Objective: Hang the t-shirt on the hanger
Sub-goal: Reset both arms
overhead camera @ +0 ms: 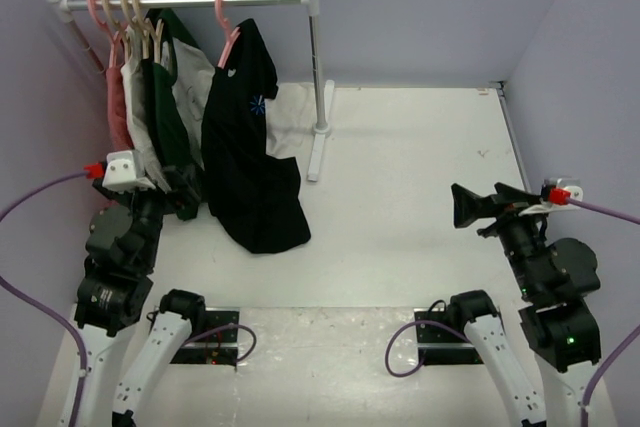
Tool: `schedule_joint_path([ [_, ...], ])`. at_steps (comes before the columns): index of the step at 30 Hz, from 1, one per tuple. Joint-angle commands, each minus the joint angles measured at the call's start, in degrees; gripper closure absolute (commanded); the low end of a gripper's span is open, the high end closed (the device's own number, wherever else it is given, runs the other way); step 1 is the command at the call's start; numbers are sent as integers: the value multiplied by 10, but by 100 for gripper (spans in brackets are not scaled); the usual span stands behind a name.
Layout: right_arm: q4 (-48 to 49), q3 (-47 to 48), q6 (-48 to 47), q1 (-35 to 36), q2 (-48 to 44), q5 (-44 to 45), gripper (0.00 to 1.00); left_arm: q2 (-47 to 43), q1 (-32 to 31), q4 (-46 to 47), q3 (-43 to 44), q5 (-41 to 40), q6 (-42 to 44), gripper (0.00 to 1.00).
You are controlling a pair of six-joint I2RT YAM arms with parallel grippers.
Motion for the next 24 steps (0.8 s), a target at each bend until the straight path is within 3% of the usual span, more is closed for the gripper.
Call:
schedule_joint_path([
  [1,-67,28,-8,5,5,-46,1,-83,-1,2,-64,-69,10,0],
  [5,-110,41,-10,5,14,15,1,-153,0,40,-135,-85,2,0],
  [11,-83,0,18,5,-20,148,1,-145,0,35,-134,-66,7,0],
  [24,-37,-43,5,5,-75,155,1,-143,-3,45,-160,-47,4,0],
])
